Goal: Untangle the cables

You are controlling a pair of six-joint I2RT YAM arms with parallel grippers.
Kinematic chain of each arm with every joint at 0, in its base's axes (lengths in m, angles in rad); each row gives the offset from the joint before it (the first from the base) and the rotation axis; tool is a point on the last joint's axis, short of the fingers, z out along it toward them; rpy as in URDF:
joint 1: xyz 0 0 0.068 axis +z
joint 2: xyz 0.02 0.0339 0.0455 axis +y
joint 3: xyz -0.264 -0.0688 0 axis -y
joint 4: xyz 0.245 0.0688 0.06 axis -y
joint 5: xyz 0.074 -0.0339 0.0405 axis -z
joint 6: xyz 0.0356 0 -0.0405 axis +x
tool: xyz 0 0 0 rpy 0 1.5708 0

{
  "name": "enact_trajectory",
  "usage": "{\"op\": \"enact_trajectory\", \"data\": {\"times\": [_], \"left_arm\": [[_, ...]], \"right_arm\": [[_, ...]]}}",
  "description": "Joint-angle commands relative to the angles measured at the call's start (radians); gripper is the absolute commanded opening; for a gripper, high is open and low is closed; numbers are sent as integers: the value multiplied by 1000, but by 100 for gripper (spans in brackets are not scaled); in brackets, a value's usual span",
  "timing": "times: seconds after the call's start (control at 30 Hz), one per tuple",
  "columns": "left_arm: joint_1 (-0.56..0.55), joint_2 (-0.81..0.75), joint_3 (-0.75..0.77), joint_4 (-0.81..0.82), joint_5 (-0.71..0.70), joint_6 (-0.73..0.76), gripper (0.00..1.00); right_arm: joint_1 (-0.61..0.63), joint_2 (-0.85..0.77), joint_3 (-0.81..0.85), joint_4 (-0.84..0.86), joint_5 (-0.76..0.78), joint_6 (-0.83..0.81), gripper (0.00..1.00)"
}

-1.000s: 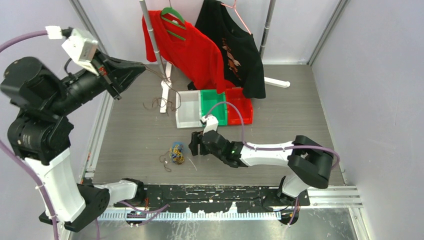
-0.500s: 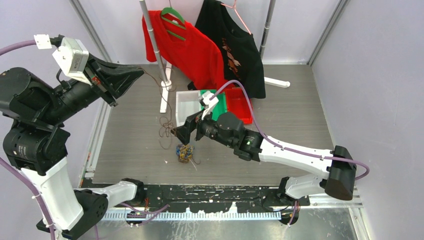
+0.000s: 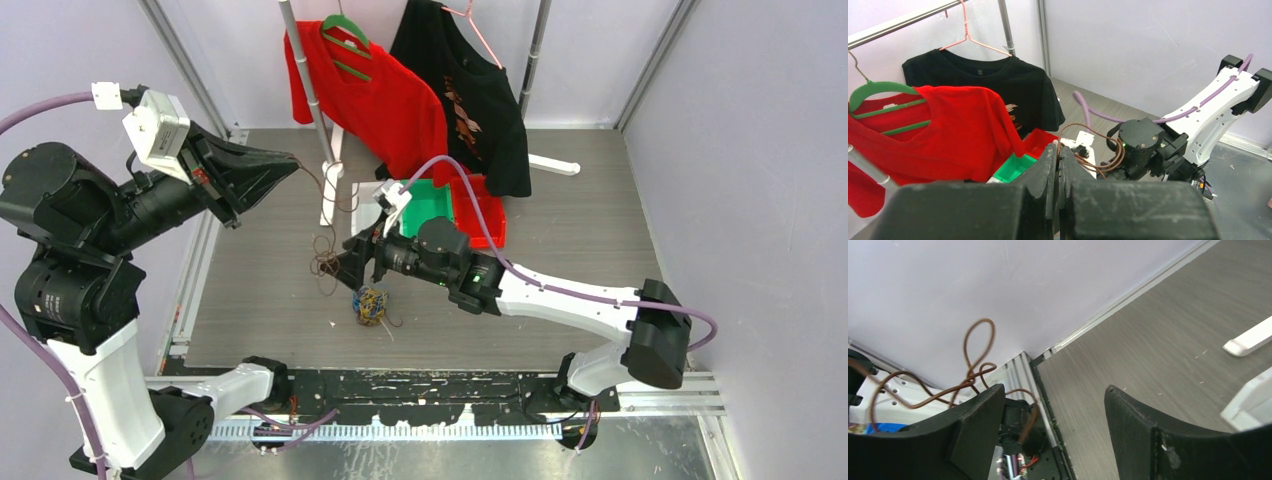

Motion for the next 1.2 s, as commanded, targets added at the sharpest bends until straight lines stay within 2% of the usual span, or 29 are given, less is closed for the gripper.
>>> {"op": "enact_trajectory", "data": {"times": [0.0, 0.2, 0.3, 0.4, 0.5, 0.63, 0.87, 1.17], "left_arm": [[-4, -9, 6, 50, 19, -5, 0], [-4, -11, 9, 60, 6, 17, 0], [-3, -9, 16, 63, 4, 21, 0], [-3, -8, 25, 63, -3, 29, 0], [-4, -5, 36, 63, -12, 45, 0], [-4, -4, 46, 64, -28, 72, 0], [-3, 6, 93, 67, -92, 145, 0], [-4, -5, 100, 165, -381, 347, 0]], "right_arm": [[3, 28, 2, 141, -73, 113, 75], [4, 35, -52, 218, -93, 182, 70], [3, 30, -78, 228, -88, 194, 63], [3, 26, -97, 235, -88, 206, 45], [3, 11, -124, 232, -77, 212, 21], [2, -17, -165, 207, -48, 213, 2], [3, -91, -245, 122, 53, 183, 1], [3, -232, -383, 18, 182, 179, 1]]}}
